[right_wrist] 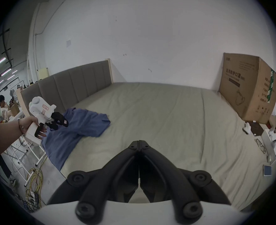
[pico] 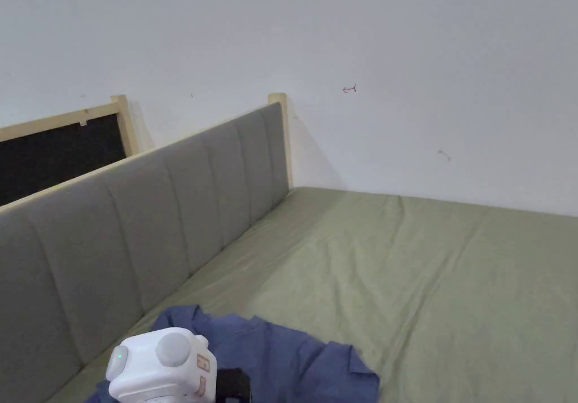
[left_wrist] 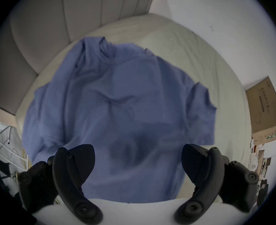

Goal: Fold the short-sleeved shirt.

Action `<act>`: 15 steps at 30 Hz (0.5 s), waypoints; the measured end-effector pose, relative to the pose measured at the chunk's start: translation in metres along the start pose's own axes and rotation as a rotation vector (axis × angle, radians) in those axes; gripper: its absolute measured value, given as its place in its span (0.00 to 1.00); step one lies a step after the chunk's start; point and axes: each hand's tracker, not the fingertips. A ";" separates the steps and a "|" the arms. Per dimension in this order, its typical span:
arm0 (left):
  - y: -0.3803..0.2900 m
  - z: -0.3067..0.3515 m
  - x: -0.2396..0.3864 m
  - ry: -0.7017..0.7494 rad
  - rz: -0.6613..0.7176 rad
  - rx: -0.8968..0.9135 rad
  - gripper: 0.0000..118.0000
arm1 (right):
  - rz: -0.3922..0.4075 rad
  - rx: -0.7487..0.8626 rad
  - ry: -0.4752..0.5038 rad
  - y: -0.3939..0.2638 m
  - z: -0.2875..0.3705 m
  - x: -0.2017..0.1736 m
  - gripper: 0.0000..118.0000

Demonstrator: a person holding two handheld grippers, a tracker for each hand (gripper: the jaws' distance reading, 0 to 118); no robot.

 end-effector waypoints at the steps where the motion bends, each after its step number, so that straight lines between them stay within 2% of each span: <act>1: 0.001 -0.017 0.002 0.011 -0.017 -0.032 0.94 | -0.005 -0.011 0.000 -0.001 -0.003 0.001 0.00; 4: -0.010 -0.063 0.004 0.080 -0.066 -0.134 0.98 | -0.014 -0.044 0.005 -0.003 -0.011 0.002 0.00; 6: -0.019 -0.061 0.018 0.108 -0.164 -0.053 1.00 | -0.007 -0.054 0.005 -0.005 -0.013 -0.001 0.00; 9: -0.031 -0.059 0.016 0.136 -0.112 0.019 1.00 | 0.002 -0.061 0.012 -0.007 -0.016 -0.005 0.00; 12: -0.039 -0.054 0.008 0.111 -0.155 0.053 0.97 | -0.004 -0.061 0.026 -0.008 -0.018 -0.009 0.00; 13: -0.042 -0.049 0.007 0.104 -0.141 0.077 0.89 | -0.007 -0.063 0.029 -0.008 -0.018 -0.010 0.00; 15: -0.049 -0.036 0.005 0.131 -0.199 0.157 0.37 | -0.014 -0.069 0.037 -0.006 -0.015 -0.010 0.00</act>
